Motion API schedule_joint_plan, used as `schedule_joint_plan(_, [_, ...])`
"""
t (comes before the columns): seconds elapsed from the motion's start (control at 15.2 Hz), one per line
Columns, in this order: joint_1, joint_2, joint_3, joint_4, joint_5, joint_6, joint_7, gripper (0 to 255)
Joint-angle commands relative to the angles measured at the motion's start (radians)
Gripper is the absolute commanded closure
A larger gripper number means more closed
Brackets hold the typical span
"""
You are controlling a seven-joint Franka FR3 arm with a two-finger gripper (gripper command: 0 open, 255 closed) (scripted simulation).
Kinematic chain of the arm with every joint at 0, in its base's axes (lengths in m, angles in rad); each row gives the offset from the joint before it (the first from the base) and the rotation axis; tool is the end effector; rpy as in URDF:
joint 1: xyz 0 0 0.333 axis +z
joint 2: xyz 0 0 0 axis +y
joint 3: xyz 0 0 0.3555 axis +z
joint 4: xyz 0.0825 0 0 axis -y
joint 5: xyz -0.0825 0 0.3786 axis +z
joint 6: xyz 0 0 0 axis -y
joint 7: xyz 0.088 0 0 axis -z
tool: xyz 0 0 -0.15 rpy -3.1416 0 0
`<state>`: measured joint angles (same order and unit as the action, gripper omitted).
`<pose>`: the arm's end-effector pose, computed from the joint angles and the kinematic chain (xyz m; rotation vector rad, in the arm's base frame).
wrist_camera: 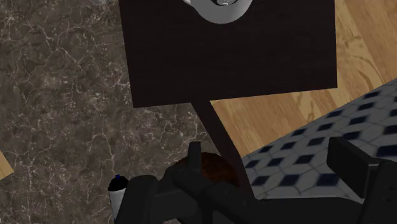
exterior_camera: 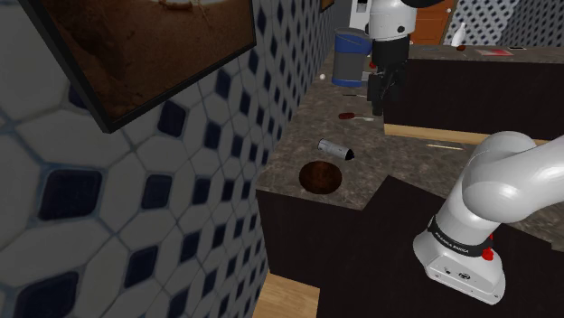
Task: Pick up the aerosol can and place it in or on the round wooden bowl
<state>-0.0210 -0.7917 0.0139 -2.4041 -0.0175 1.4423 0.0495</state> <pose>0.2480 -0.0035 0.5455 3.0983 -0.0966 -0.2635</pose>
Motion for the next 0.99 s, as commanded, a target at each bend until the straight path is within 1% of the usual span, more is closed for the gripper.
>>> schedule_joint_plan(0.0, [0.000, 0.000, 0.000, 0.000, 0.000, 0.000, 0.000, 0])
schedule_joint_plan(0.46, [-0.035, 0.089, -0.089, -0.122, -0.080, 0.243, -0.095, 0])
schedule_joint_plan(0.92, [-0.070, 0.263, -0.181, -0.172, -0.143, 0.502, -0.183, 0])
